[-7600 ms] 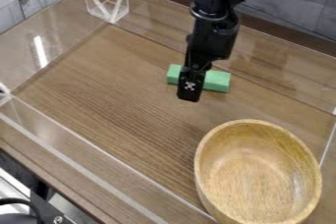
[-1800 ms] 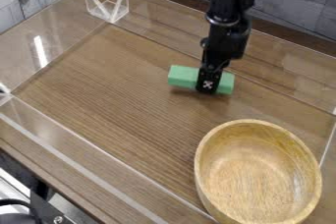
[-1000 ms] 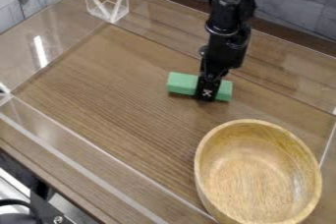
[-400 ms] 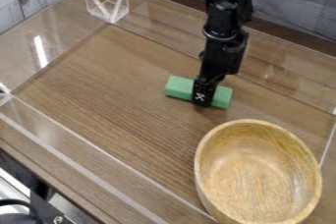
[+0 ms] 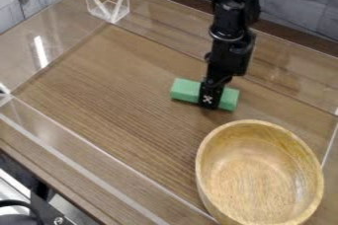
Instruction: Put green object into wooden bowl
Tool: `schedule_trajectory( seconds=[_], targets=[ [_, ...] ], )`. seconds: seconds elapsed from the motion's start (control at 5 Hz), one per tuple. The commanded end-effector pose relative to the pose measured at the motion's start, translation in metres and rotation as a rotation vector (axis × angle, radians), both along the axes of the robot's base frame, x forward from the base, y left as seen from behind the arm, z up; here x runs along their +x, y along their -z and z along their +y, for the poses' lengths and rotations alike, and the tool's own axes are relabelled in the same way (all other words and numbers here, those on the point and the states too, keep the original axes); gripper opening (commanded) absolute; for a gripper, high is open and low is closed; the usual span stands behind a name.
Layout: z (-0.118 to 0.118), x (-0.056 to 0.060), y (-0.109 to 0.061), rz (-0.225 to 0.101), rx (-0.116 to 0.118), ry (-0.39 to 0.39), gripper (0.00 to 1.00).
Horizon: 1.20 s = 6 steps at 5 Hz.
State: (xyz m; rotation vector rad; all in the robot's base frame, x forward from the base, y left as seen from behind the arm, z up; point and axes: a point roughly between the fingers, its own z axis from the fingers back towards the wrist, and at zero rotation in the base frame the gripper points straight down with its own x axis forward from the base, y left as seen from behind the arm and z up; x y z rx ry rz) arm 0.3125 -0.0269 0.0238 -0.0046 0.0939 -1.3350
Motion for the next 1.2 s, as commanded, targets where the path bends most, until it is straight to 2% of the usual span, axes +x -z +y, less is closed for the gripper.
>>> schedule_trajectory(
  seconds=[0.0,0.4,0.8,1.0],
  targets=[
    [-0.006,0.008,-0.024,-0.076,-0.013,-0.021,0.0],
    [0.023,0.001,-0.018,-0.079,-0.013,-0.041,0.0],
    [0.03,0.005,-0.015,-0.081,-0.009,0.006,0.0],
    [0.025,0.004,-0.016,-0.083,-0.006,0.018,0.0]
  ],
)
